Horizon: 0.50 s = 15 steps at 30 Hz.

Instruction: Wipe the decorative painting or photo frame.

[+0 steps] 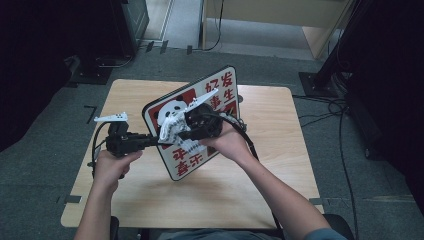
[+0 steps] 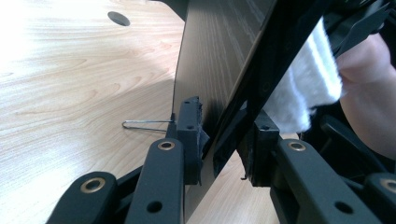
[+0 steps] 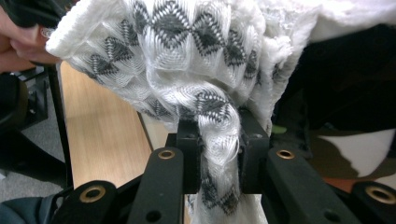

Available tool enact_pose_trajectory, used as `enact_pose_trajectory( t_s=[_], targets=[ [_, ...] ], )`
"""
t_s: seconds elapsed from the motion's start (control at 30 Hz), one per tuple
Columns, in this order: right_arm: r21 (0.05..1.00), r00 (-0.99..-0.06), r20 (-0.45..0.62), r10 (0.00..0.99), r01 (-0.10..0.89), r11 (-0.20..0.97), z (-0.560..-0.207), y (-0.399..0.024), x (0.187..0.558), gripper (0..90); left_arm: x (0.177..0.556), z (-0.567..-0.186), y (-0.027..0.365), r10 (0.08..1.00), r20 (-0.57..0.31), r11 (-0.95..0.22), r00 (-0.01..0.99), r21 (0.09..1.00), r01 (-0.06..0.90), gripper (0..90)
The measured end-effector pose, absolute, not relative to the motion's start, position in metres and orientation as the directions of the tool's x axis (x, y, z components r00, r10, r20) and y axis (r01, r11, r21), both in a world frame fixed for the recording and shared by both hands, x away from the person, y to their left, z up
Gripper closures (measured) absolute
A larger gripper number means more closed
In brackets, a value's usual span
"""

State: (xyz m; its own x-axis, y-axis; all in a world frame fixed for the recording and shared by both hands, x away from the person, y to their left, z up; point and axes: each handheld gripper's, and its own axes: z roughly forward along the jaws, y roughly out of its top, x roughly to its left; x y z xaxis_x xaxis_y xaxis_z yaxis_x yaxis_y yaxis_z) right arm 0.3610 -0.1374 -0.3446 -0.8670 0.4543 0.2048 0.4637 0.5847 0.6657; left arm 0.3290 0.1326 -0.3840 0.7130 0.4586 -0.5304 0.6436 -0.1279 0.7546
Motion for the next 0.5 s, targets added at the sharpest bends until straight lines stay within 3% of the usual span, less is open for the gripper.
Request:
enact_pose_trajectory(
  t_s=[0.5],
  targets=[
    [0.647,-0.856,0.229,0.464,0.49,0.585,-0.368,-0.142,0.356,76.9,0.329,-0.384,0.132,0.455,-0.534,-0.125,0.712,0.754,0.645,72.1]
  ],
)
